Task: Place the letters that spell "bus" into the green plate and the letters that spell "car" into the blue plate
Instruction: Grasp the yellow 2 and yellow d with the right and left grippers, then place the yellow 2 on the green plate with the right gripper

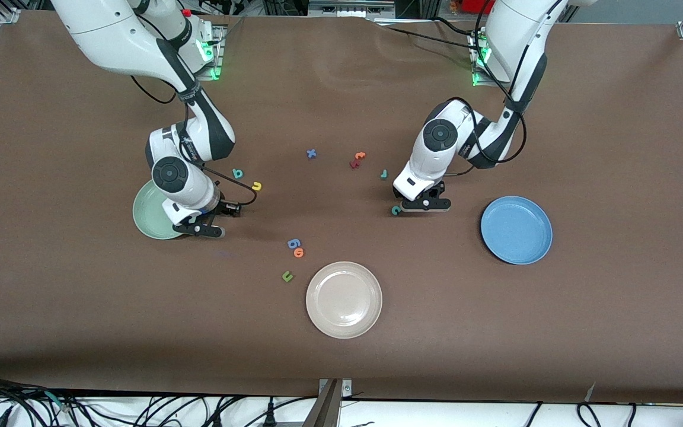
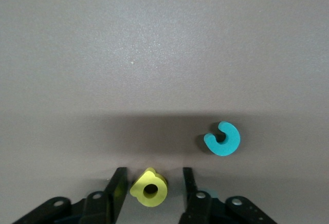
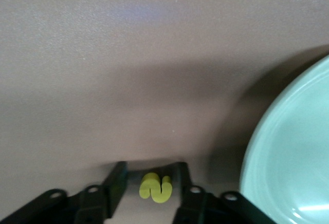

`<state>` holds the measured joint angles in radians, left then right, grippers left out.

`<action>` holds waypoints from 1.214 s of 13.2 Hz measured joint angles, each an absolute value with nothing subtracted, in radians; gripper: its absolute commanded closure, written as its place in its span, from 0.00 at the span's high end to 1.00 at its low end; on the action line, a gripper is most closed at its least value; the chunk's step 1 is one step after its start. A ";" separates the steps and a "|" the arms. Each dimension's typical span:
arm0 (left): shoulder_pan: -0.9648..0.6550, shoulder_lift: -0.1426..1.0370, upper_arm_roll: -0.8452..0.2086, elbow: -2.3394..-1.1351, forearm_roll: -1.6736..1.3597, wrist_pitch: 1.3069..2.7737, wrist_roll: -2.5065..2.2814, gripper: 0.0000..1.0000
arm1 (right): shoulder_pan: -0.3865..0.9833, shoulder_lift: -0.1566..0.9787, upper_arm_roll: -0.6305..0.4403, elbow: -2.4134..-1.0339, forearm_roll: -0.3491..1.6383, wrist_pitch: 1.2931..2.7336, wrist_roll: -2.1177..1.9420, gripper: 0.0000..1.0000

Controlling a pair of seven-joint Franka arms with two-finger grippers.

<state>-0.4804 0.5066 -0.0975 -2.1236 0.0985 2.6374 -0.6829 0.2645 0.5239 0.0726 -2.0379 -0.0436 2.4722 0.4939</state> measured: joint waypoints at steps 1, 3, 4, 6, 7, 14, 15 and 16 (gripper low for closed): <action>-0.481 0.506 -0.098 -2.123 0.098 2.636 -0.683 0.46 | 0.265 0.522 0.074 -2.037 -0.044 2.472 0.493 0.01; -0.482 0.506 -0.098 -2.122 0.099 2.633 -0.683 0.44 | 0.265 0.522 0.074 -2.037 -0.044 2.472 0.493 0.00; -0.482 0.507 -0.098 -2.121 0.099 2.632 -0.683 0.43 | 0.265 0.522 0.074 -2.037 -0.044 2.472 0.493 0.00; -0.483 0.506 -0.098 -2.120 0.099 2.631 -0.683 0.40 | 0.264 0.516 0.073 -2.031 -0.044 2.465 0.492 0.00; -0.483 0.506 -0.098 -2.119 0.099 2.629 -0.683 0.40 | 0.264 0.505 0.071 -2.015 -0.044 2.429 0.491 0.00; -0.485 0.506 -0.099 -2.117 0.099 2.624 -0.683 0.34 | 0.259 0.413 -0.079 -1.845 -0.045 2.045 0.281 0.00; -0.485 0.506 -0.099 -2.117 0.099 2.624 -0.683 0.32 | 0.254 0.415 -0.114 -1.848 -0.045 2.038 0.221 0.00; -0.485 0.506 -0.100 -2.116 0.099 2.624 -0.683 0.32 | 0.247 0.419 -0.138 -1.855 -0.045 2.038 0.178 0.00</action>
